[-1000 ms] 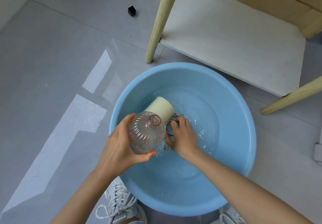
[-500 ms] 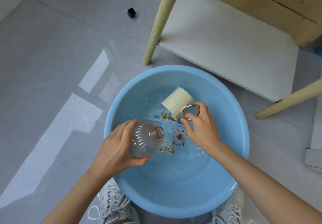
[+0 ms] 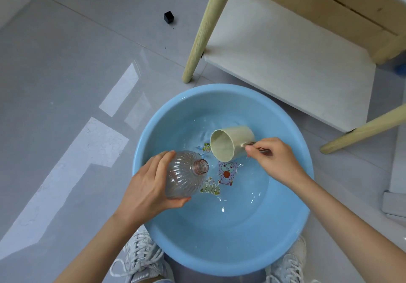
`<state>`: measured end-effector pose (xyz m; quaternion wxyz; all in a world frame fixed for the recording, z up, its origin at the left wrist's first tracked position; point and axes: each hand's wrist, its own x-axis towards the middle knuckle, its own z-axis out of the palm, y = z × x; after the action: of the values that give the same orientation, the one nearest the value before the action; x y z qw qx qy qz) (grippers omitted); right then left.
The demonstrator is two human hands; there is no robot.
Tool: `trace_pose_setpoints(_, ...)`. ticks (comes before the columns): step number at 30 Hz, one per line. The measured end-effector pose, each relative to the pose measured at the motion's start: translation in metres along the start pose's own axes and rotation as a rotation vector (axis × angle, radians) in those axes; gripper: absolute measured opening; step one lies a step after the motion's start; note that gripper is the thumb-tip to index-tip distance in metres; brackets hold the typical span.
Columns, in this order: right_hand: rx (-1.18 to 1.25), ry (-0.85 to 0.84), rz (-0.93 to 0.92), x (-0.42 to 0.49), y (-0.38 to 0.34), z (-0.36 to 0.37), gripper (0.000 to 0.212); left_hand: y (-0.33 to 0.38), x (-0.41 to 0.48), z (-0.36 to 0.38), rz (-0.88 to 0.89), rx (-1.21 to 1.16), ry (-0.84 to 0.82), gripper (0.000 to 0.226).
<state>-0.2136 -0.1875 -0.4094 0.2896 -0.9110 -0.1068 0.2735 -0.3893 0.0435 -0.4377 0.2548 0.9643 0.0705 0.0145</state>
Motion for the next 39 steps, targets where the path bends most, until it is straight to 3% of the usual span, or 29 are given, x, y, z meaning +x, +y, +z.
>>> trace_pose_setpoints(8,0.280,-0.038,0.083,-0.033,0.006,-0.027,0.033,0.001,0.000,0.000,-0.001,-0.014,0.018,0.093)
trace_pose_setpoints(17,0.605,-0.065,0.117,-0.051,0.004,-0.040,0.077,0.002,0.000,-0.001,-0.054,-0.059,0.006,0.096)
trace_pose_setpoints(22,0.740,-0.037,0.078,-0.060,-0.017,-0.047,0.067,0.005,0.002,-0.004,-0.089,-0.090,-0.007,0.105)
trace_pose_setpoints(33,0.588,0.052,-0.043,-0.070,-0.050,-0.048,0.064,0.009,0.015,-0.005,-0.114,-0.243,0.062,0.098)
trace_pose_setpoints(39,0.564,0.043,-0.072,-0.073,-0.060,-0.041,0.058,0.010,0.016,-0.006,-0.119,-0.210,0.056,0.099)
